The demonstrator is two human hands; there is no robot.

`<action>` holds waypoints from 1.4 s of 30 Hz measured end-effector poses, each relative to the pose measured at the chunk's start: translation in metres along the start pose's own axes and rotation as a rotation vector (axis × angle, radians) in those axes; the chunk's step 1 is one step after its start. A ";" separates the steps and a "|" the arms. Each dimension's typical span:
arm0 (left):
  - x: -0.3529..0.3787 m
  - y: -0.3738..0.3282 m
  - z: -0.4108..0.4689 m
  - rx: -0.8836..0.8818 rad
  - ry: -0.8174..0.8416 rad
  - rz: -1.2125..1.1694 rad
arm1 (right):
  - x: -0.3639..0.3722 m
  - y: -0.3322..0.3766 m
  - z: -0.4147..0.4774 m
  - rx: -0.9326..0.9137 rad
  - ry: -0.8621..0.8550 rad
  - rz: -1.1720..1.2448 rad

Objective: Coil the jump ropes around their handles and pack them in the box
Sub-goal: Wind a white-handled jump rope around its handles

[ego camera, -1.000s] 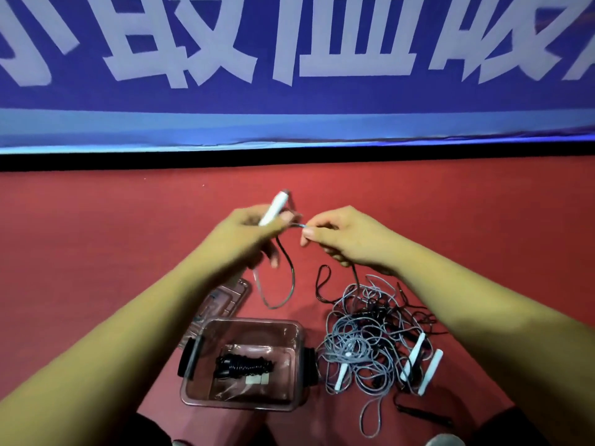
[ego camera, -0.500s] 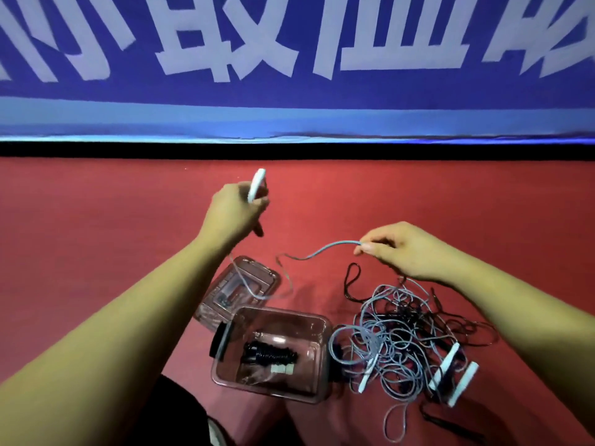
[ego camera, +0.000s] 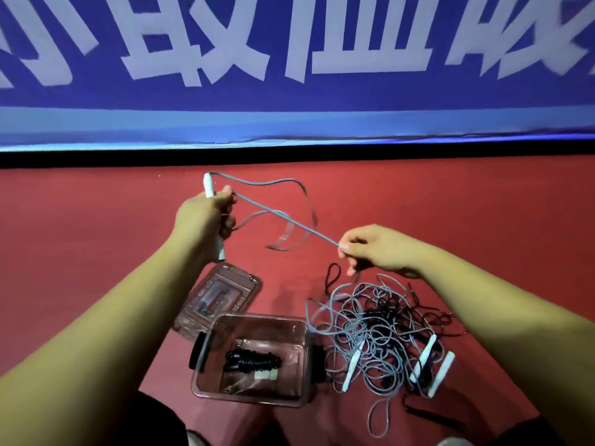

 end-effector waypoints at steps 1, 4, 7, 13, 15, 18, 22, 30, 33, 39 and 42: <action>-0.004 0.002 0.000 0.048 -0.003 0.184 | 0.000 0.002 -0.001 -0.005 -0.026 0.046; 0.003 -0.004 -0.011 0.240 0.131 0.526 | 0.003 0.024 -0.011 -0.100 -0.092 0.110; 0.029 -0.015 -0.036 0.296 0.334 0.365 | 0.009 0.048 -0.025 -0.222 -0.051 0.121; 0.045 -0.017 -0.054 0.084 0.540 0.154 | 0.001 0.055 -0.024 -0.260 -0.032 0.366; 0.034 -0.020 -0.036 0.035 0.348 -0.074 | -0.004 0.038 -0.018 -0.179 -0.016 0.209; 0.012 -0.021 -0.013 -0.032 0.171 -0.173 | -0.007 0.012 -0.012 -0.027 0.065 0.013; 0.001 -0.013 -0.009 0.149 0.083 0.359 | -0.005 0.013 -0.008 -0.033 -0.032 0.117; 0.037 -0.022 -0.054 0.403 0.577 0.498 | 0.010 0.059 -0.028 -0.243 -0.066 -0.115; 0.040 -0.020 -0.061 0.233 0.678 0.384 | 0.008 0.064 -0.029 -0.291 -0.153 0.025; 0.035 -0.021 -0.036 0.133 0.279 0.001 | -0.008 0.033 -0.017 -0.102 -0.143 -0.270; 0.015 -0.025 -0.016 0.127 0.016 -0.067 | -0.014 0.003 -0.008 0.115 -0.079 -0.273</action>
Point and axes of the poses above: each hand's wrist, its own z-axis towards the middle knuckle, its own x-axis out of the palm, y = z × x, the point moved 1 cm from there along z, towards the middle knuckle, and after that the axes turned 14 degrees about x, right-handed, at the moved point
